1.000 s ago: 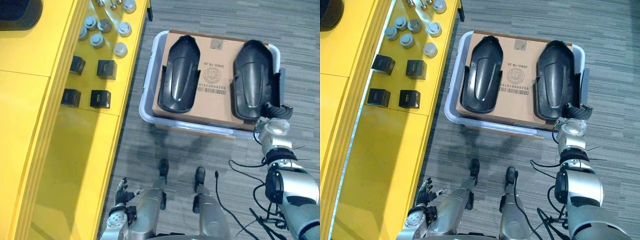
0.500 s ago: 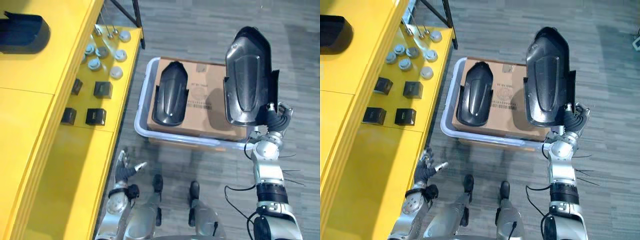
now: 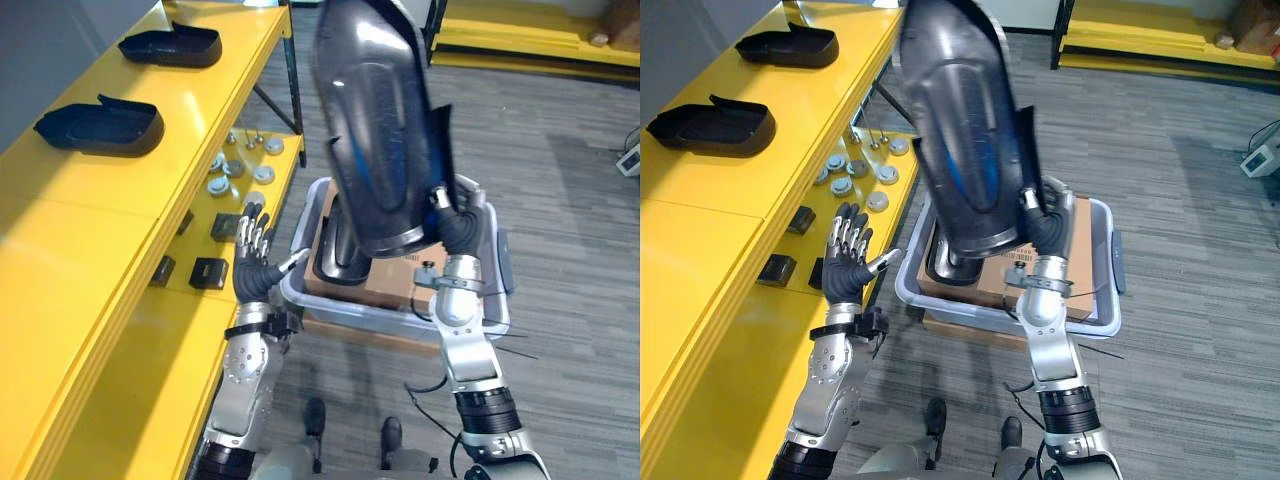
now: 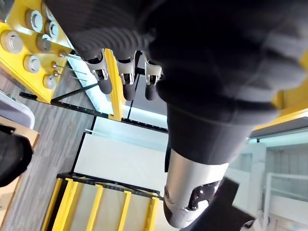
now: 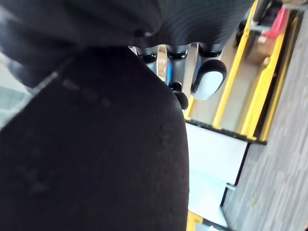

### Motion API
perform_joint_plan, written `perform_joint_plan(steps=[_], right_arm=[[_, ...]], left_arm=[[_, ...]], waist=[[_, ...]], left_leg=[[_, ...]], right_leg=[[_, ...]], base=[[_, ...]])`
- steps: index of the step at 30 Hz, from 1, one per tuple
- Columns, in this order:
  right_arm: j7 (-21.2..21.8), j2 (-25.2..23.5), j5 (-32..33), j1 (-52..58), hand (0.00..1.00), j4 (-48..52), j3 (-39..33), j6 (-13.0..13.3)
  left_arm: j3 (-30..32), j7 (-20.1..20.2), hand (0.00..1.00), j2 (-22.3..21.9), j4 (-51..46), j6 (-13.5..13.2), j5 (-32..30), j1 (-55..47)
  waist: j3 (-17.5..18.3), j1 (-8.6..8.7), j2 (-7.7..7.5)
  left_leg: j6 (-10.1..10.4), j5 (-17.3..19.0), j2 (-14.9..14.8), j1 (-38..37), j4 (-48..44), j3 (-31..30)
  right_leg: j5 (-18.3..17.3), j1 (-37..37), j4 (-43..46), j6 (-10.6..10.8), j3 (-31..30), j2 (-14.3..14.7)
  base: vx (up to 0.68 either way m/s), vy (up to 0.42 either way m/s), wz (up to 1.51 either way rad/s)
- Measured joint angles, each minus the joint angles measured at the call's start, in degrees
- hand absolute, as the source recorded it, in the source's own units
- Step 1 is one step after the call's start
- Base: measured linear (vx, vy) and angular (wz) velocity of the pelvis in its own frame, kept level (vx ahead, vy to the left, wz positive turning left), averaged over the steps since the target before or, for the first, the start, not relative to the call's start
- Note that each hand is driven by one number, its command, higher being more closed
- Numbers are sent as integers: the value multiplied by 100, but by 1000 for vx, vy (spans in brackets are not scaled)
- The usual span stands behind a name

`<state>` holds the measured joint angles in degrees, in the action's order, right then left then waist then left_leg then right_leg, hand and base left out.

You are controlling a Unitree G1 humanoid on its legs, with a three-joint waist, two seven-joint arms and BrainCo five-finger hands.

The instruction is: Walk over and take plastic housings, then place them on the shelf

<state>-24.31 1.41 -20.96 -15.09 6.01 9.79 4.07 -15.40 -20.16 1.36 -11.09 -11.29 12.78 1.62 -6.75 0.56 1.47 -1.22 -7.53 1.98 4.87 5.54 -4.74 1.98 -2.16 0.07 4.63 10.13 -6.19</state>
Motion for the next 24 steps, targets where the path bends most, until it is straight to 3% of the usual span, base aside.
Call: perform_joint_plan(steps=[5, 11, 19, 24], right_arm=[[216, -41, 14, 76, 100, -1, 578, 122], [381, -25, 7, 221, 100, -1, 1099, 235], [423, 28, 12, 426, 100, -34, 1096, 235], [326, 137, 3, 487, 100, -268, 851, 209]], left_arm=[[-217, -255, 0, 0, 245, 227, -8, 243], [-323, -292, 0, 21, 514, 365, -121, 456], [-411, -376, 0, 131, 531, 427, -225, 454], [-163, -371, 0, 115, 672, 431, -241, 401]], waist=[[192, -6, -11], [363, 23, -40], [453, 11, -51], [521, 9, -88]], left_leg=[[1, 1, -2, -15, 18, 27], [-26, -18, -3, -45, 1, 54], [-16, -11, -5, -66, 31, 85], [-2, -1, -6, -131, 35, 71]], right_leg=[[5, 1, -6, -7, -46, 2], [7, 7, -5, -4, -87, 4], [6, 14, 1, -13, -99, 2], [-3, 93, -5, -21, -92, 4]], base=[[-7, -8, -4], [12, -9, -2], [0, 0, 0], [0, -6, 1]])
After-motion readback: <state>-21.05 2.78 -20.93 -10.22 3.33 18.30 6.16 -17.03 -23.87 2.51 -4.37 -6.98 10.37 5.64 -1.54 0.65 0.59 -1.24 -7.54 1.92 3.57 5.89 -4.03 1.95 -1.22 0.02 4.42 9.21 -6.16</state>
